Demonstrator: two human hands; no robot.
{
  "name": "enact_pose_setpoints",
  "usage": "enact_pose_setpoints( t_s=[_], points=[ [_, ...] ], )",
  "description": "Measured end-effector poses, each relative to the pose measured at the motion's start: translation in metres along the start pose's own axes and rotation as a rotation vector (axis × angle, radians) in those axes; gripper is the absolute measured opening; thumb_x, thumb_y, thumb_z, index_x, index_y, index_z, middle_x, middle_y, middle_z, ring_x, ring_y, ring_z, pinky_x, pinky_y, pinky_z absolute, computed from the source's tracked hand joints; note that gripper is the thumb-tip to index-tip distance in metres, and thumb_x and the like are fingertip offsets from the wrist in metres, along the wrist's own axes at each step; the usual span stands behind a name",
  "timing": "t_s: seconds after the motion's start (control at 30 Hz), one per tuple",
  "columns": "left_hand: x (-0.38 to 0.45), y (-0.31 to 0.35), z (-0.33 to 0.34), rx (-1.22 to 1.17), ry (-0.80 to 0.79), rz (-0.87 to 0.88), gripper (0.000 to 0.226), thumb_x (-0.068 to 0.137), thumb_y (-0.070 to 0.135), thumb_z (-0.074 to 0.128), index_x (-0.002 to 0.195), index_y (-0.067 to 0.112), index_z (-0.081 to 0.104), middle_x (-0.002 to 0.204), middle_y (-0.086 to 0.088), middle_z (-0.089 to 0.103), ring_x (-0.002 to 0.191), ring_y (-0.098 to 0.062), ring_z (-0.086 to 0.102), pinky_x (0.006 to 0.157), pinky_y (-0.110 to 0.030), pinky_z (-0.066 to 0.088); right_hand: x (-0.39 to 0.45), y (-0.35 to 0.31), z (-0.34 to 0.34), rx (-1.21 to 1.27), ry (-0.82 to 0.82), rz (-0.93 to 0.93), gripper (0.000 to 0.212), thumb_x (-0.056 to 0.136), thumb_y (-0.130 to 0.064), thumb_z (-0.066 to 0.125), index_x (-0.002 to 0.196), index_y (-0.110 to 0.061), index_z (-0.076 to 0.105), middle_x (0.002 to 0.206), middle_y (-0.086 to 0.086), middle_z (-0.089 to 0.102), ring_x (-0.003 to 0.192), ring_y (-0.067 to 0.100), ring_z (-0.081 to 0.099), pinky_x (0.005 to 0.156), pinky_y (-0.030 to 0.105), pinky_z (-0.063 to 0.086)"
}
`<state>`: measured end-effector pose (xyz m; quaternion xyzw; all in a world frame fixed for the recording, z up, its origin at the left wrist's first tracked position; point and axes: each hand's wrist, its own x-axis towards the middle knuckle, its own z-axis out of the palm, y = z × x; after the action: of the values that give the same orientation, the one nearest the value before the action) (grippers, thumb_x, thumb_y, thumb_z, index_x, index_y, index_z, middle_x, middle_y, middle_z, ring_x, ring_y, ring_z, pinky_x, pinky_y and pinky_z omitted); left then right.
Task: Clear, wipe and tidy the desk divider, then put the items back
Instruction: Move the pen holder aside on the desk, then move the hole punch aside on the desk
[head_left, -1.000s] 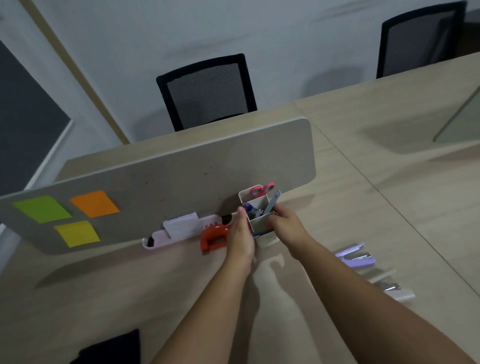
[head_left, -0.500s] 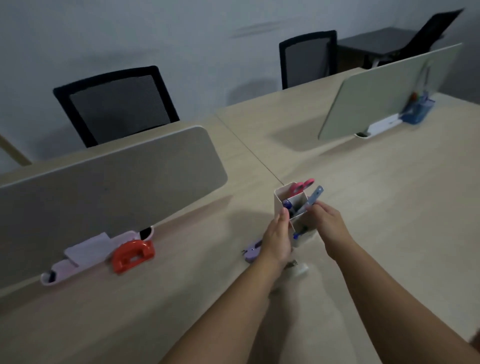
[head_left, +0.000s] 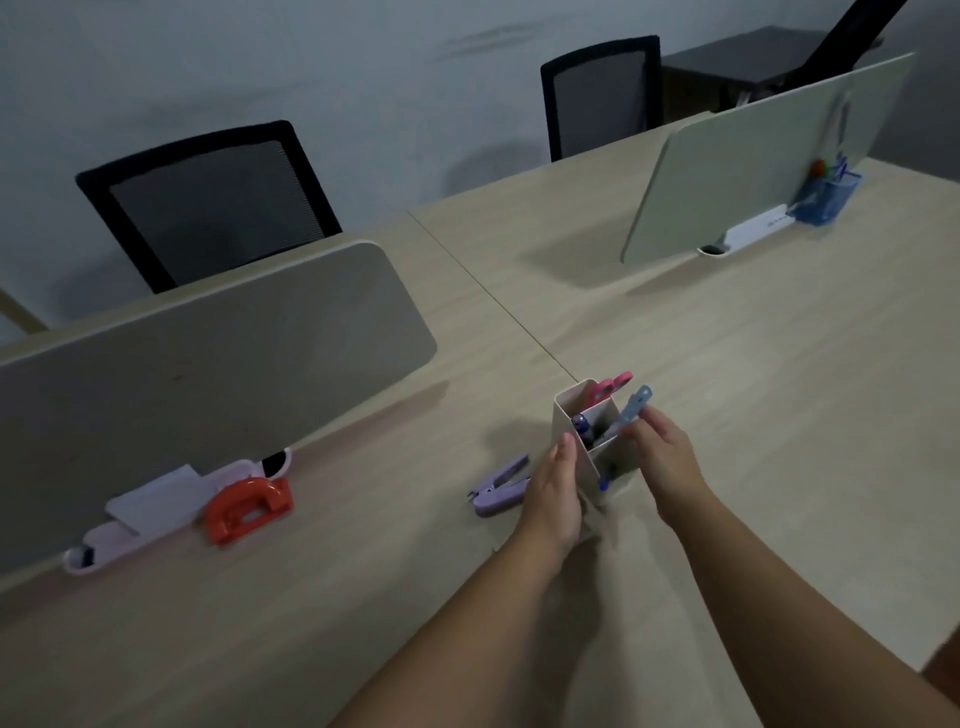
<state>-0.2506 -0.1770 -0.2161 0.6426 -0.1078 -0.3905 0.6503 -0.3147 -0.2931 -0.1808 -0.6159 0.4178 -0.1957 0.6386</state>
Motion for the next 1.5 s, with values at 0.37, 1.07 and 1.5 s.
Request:
enact_pose_setpoints(
  t_s=[0.37,1.07,1.5],
  points=[
    [-0.042,0.033,-0.196,-0.061,0.697,0.047,0.042,0.095,0.030,0.057,0.133,0.014,0.057,0.139,-0.011,0.056,0.128,-0.028,0.052,0.109,-0.038,0.039,-0.016,-0.050,0.146,-0.223,-0.233,-0.455,0.046,0.084,-0.003,0.053,0.124,-0.024,0.063,0.133,-0.009,0.057,0.122,0.002,0.051,0.089,0.003,0.038],
    [-0.023,-0.035,-0.316,0.029,0.701,-0.090,0.057,0.062,0.032,0.051,0.117,0.043,0.062,0.106,0.001,0.073,0.096,-0.025,0.069,0.085,-0.050,0.055,-0.047,0.023,0.338,-0.464,-0.533,0.022,0.050,0.071,-0.018,0.049,0.119,-0.016,0.063,0.109,0.008,0.069,0.103,0.027,0.064,0.092,0.041,0.052],
    [0.007,0.004,-0.145,0.158,0.407,-0.038,0.062,0.089,0.060,0.033,0.124,0.019,0.063,0.125,-0.011,0.066,0.115,-0.027,0.060,0.101,-0.035,0.044,0.013,0.001,0.174,-0.637,-0.233,0.006,0.036,0.091,-0.028,0.040,0.111,-0.011,0.065,0.101,0.018,0.070,0.088,0.034,0.066,0.081,0.039,0.053]
  ],
)
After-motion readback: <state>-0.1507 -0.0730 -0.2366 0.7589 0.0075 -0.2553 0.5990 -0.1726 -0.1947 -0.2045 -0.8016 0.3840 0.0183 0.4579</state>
